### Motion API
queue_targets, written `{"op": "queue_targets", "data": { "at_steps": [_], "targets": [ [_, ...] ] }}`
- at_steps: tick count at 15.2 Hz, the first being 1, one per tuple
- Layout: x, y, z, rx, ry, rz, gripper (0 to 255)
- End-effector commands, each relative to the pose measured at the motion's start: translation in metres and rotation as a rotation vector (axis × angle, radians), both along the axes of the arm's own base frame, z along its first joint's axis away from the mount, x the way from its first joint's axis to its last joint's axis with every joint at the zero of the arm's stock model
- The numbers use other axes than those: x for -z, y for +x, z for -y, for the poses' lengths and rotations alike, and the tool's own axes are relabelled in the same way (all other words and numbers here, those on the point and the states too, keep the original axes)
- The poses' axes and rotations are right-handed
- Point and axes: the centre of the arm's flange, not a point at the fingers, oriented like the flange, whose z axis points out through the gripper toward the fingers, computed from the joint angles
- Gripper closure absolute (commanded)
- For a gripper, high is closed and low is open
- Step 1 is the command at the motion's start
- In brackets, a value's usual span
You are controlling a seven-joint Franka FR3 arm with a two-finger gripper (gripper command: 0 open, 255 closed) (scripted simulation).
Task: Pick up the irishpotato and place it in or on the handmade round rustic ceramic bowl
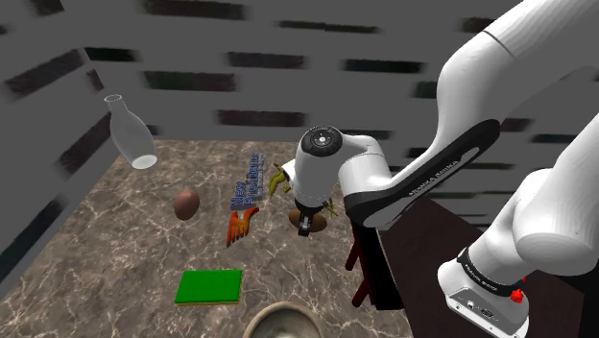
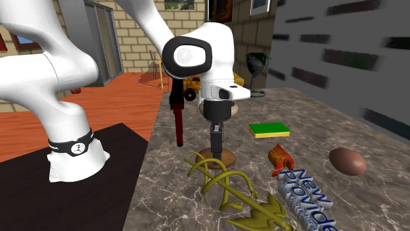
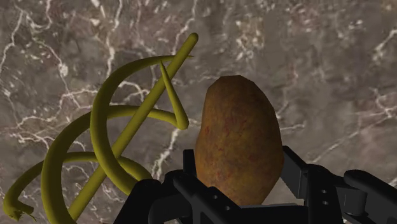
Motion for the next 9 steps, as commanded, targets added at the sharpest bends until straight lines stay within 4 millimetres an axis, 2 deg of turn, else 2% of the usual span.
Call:
{"op": "queue_targets", "data": {
  "at_steps": [1,3,9],
  "targets": [
    [0.001,-0.001,0.0,-0.001,-0.001,-0.003,255],
    [0.002,-0.001,0.0,-0.001,-0.001,-0.003,255],
    [-0.03,-0.001,0.0,-0.001,-0.001,-0.003,255]
  ]
}}
